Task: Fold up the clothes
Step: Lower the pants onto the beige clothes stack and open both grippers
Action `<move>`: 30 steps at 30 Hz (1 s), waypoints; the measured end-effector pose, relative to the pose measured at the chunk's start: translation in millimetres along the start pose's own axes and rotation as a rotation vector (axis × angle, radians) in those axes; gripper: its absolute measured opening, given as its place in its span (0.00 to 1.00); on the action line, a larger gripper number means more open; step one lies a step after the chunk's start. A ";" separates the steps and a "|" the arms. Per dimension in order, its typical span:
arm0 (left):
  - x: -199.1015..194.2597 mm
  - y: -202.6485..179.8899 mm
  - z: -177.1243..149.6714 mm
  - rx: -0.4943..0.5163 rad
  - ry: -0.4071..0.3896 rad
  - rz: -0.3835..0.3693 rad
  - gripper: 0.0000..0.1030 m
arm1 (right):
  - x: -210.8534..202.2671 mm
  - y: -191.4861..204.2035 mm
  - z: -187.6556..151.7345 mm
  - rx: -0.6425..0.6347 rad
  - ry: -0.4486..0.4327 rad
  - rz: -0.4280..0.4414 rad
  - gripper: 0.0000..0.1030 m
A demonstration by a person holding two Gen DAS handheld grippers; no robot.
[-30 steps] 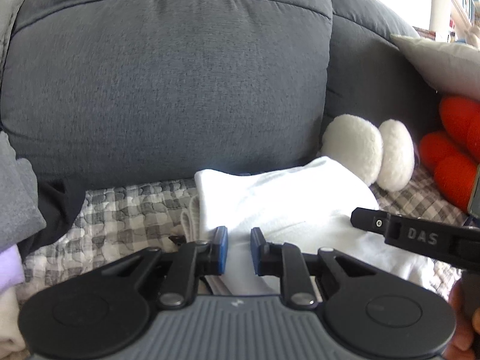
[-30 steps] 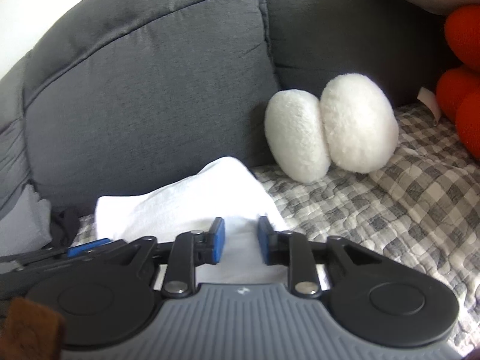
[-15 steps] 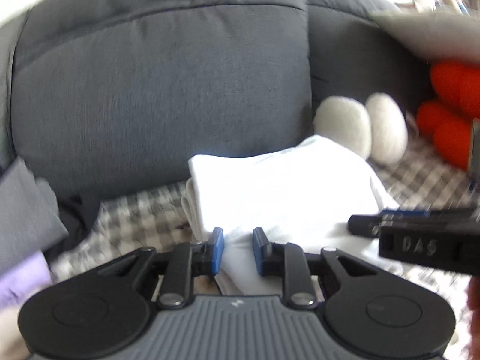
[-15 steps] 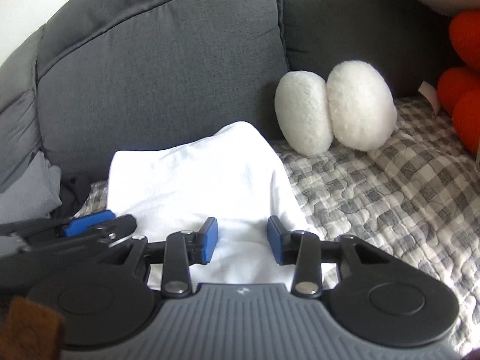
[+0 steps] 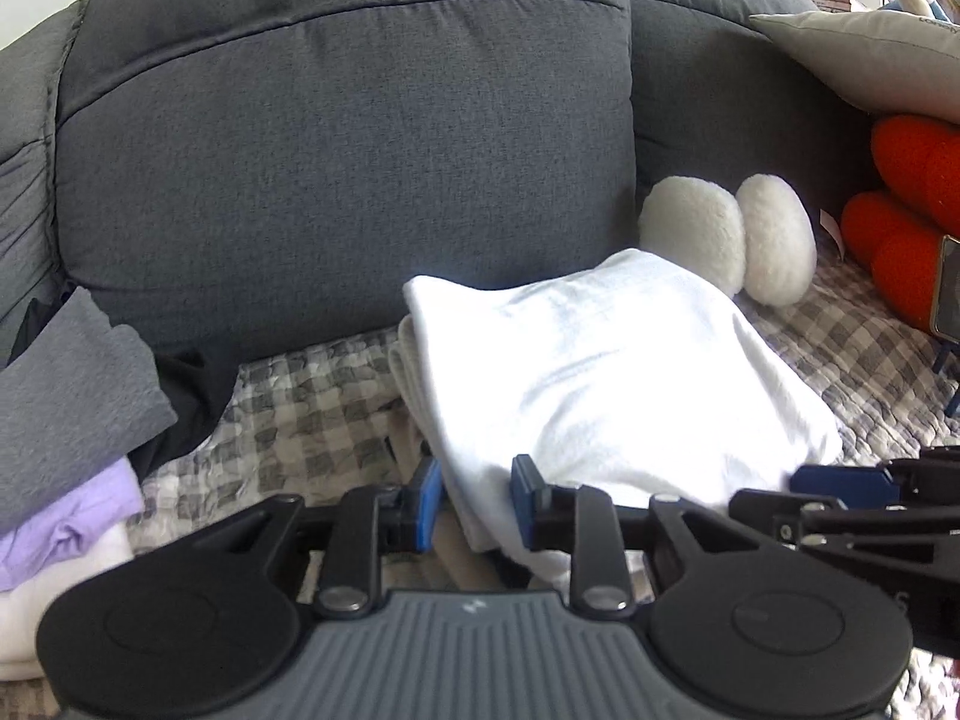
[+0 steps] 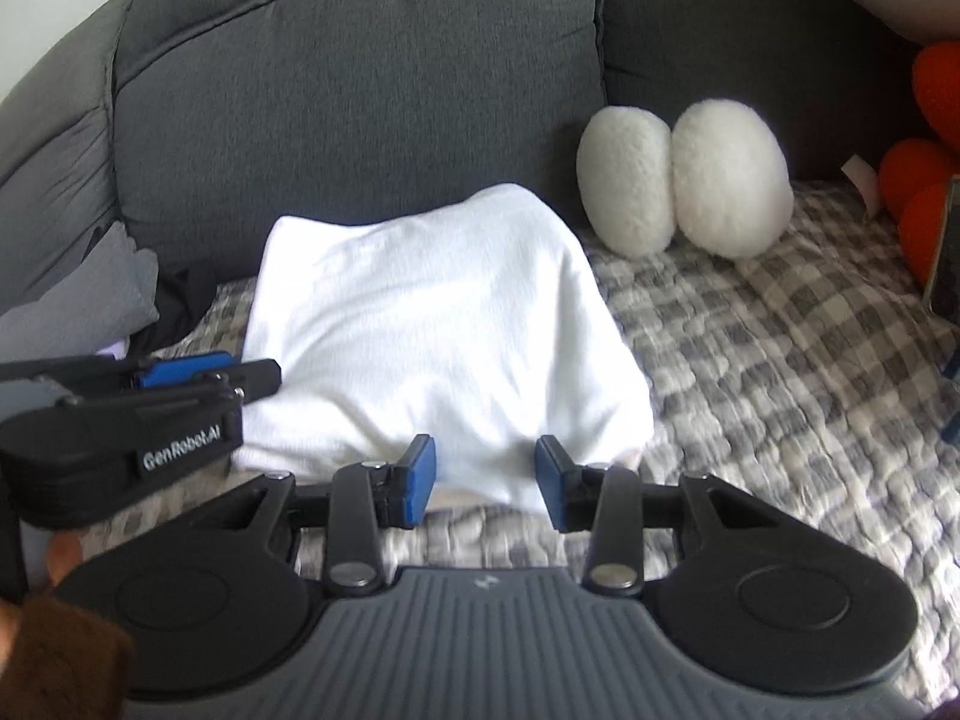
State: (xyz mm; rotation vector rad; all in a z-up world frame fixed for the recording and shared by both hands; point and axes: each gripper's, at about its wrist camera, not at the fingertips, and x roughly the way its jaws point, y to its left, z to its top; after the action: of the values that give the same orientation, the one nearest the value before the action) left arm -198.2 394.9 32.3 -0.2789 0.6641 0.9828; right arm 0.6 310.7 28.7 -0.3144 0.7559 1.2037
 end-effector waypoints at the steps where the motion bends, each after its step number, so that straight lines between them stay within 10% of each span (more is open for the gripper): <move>1: -2.4 1.0 -0.3 -0.001 0.004 0.003 0.26 | -1.7 0.6 -0.9 -0.001 0.003 -0.002 0.40; 26: -82.0 23.5 -32.1 -0.048 0.122 -0.004 0.35 | -81.5 33.1 -39.6 0.016 -0.064 -0.074 0.52; 30: -85.2 19.4 -31.3 -0.046 0.133 0.005 0.47 | -88.4 32.0 -48.1 0.054 -0.067 -0.096 0.69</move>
State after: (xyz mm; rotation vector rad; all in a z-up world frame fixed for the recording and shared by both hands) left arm -259.1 332.1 63.5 -0.3852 0.7642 0.9910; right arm -59.8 229.6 58.9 -0.2618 0.7066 1.0962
